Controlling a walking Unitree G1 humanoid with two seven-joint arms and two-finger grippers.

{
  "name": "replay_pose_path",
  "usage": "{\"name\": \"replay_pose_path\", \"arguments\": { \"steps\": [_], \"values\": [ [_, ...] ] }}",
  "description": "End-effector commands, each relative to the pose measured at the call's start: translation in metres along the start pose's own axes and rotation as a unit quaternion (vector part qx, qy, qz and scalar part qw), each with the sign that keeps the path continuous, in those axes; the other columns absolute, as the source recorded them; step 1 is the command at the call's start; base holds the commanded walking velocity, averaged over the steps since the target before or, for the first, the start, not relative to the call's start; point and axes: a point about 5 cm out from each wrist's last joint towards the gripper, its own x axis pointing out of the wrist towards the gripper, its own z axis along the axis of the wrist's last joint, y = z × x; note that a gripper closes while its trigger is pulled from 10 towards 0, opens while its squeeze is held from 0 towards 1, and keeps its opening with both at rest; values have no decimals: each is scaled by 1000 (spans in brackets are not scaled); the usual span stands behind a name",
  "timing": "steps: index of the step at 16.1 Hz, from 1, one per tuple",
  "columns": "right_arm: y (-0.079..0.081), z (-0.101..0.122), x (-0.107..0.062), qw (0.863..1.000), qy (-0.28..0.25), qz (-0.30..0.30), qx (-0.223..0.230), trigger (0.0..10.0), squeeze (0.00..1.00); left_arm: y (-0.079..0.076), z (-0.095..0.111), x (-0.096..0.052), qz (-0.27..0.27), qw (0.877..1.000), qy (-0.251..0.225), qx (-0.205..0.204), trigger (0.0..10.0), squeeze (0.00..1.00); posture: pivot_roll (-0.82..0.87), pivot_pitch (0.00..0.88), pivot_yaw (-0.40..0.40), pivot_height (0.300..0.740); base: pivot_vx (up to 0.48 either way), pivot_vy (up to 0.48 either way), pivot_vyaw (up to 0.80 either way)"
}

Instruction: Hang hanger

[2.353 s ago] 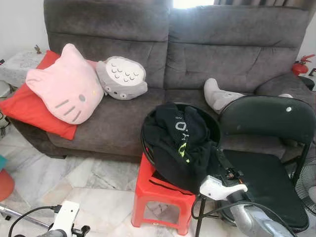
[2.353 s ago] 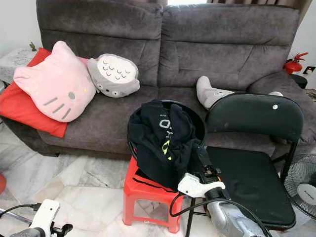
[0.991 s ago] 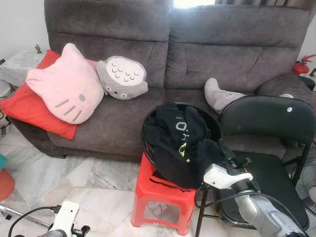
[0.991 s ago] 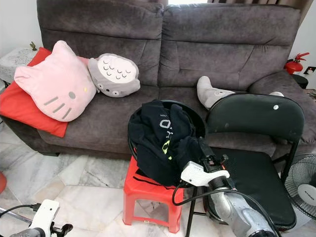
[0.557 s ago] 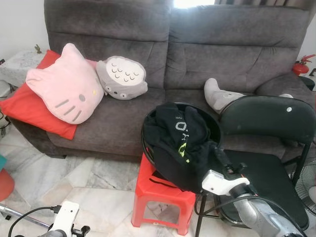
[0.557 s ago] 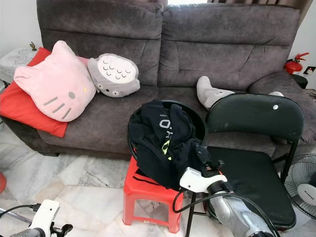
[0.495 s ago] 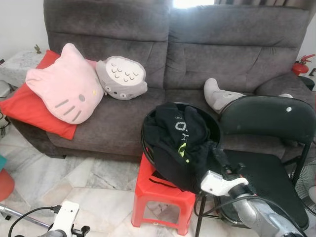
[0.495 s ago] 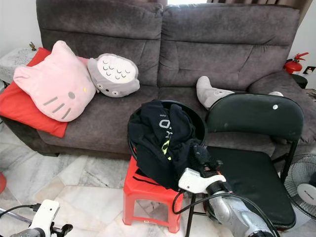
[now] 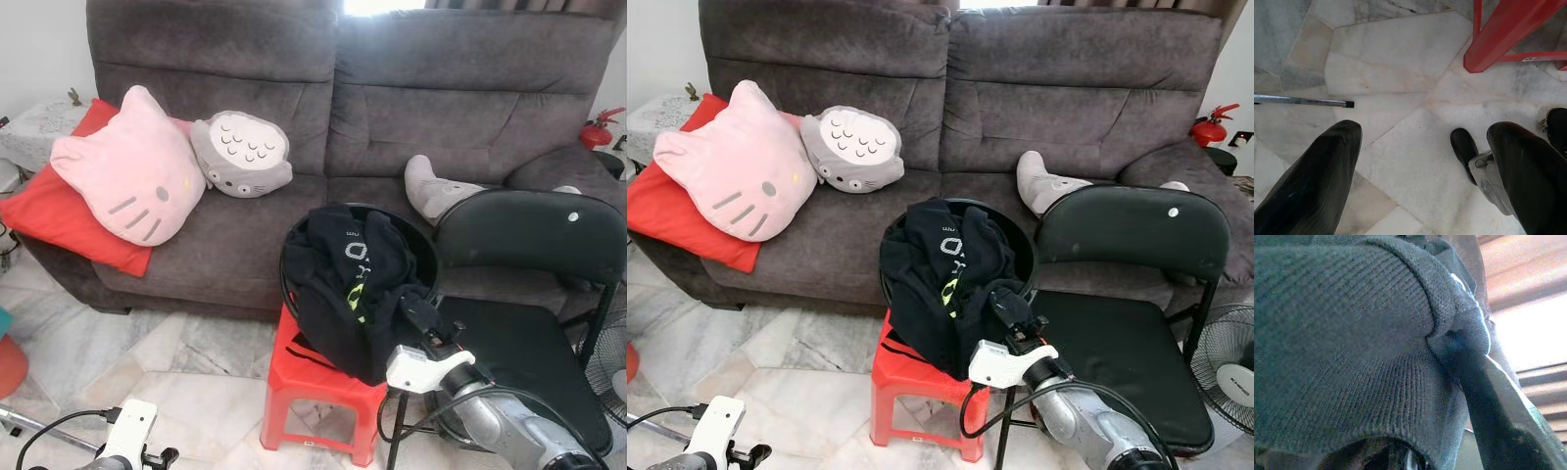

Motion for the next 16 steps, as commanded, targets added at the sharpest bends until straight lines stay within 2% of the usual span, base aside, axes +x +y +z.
{"name": "replay_pose_path", "arguments": {
  "steps": [1, 3, 5, 6, 12, 16],
  "values": [
    [3, 5, 2, 1000, -22, 16, -6, 10000, 0, 1, -3, -1, 2, 1000, 5, -3, 10000, 0, -138, 0, -16, 740, 0, 0, 0],
    [1, 6, 2, 999, -29, 14, -10, 10000, 0, 1, -3, -1, 2, 1000, 5, -4, 10000, 0, -138, 0, -17, 740, 0, 0, 0],
    [-3, 1, 3, 1000, -12, -4, -9, 9922, 0, 1, -3, -1, 3, 1000, 5, -4, 10000, 0, -136, 0, -17, 740, 0, 0, 0],
    [-3, 0, 4, 1000, -6, -6, -11, 196, 0, 1, -3, -1, 3, 1000, 5, -4, 10000, 0, -136, 0, -16, 740, 0, 0, 0],
    [-2, -2, 4, 1000, 4, -8, -7, 0, 0, 1, -4, -1, 3, 1000, 6, -2, 10000, 0, -134, 0, -16, 740, 0, 0, 0],
    [-13, -6, 4, 999, 28, -39, 14, 0, 0, 1, -5, -1, 3, 1000, 6, -2, 10000, 0, -133, 0, -17, 740, 0, 0, 0]
  ]
}}
